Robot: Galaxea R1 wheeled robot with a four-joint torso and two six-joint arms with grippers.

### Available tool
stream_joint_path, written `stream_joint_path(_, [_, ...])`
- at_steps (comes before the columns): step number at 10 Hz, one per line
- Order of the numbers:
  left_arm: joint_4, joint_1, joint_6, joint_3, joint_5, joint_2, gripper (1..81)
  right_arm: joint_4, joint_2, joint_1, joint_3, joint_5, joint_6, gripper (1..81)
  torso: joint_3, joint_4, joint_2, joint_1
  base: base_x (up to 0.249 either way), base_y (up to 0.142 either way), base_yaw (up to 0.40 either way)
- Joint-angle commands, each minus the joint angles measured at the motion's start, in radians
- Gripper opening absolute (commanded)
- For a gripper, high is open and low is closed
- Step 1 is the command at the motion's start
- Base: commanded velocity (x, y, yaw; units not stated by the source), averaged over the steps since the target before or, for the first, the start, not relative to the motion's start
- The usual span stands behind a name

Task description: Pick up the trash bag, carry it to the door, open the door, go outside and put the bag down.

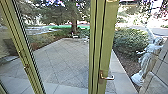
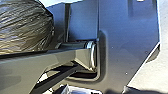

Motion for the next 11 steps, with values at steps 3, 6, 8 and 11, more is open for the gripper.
stream_joint_path(3, [-0.010,-0.024,-0.002,0.179,0.057,-0.127,1.0,0.004,-0.321,0.019,0.513,-0.021,0.001,81.1,0.000,0.000,0.000,0.001,0.000,0.000,0.000])
stream_joint_path(6, [-0.012,-0.024,-0.004,0.245,0.057,-0.179,1.0,0.004,-0.475,0.008,0.678,0.032,0.006,81.1,0.000,0.000,0.000,0.001,0.000,0.000,0.000])
stream_joint_path(8, [-0.010,-0.022,-0.004,0.289,0.058,-0.217,1.0,0.004,-0.588,0.007,0.786,0.040,0.007,81.1,0.000,0.000,0.000,0.001,0.000,0.000,0.000])
stream_joint_path(11, [-0.007,-0.015,-0.002,0.306,0.060,-0.216,1.0,0.004,-0.765,0.011,1.006,0.083,0.010,81.1,0.000,0.000,0.000,0.001,0.000,0.000,0.000])
